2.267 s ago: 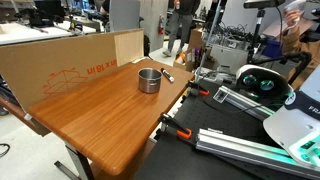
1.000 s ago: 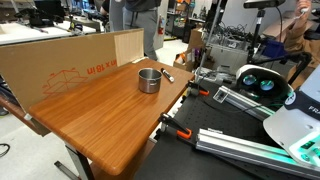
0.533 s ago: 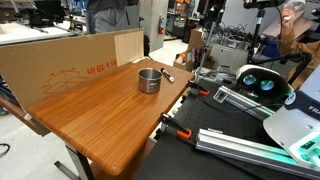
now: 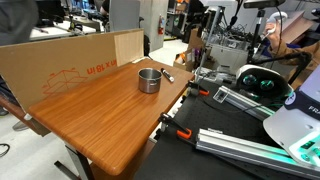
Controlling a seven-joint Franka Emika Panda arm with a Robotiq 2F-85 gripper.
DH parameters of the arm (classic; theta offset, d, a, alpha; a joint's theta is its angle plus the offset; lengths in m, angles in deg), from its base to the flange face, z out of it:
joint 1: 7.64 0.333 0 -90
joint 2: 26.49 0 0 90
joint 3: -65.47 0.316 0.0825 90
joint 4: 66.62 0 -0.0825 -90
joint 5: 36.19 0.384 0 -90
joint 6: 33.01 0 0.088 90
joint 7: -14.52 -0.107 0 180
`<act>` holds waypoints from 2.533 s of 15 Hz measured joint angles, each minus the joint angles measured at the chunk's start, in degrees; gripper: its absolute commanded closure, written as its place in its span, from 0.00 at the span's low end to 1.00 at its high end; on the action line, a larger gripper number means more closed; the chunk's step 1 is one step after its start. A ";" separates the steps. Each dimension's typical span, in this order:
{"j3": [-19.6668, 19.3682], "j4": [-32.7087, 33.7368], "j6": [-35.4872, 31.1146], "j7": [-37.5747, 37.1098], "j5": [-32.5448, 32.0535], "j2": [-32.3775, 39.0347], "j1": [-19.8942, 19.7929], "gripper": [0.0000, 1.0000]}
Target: Put the marker in the pot
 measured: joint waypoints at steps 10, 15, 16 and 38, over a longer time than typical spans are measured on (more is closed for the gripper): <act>-1.87 11.37 -5.32 -8.43 6.38 22.20 2.33 0.00; -3.12 16.55 -5.51 -10.48 8.22 29.46 6.77 0.00; -3.24 17.47 -5.51 -10.57 8.71 30.81 7.45 0.00; -6.08 22.51 -7.06 -10.35 10.69 37.43 11.72 0.94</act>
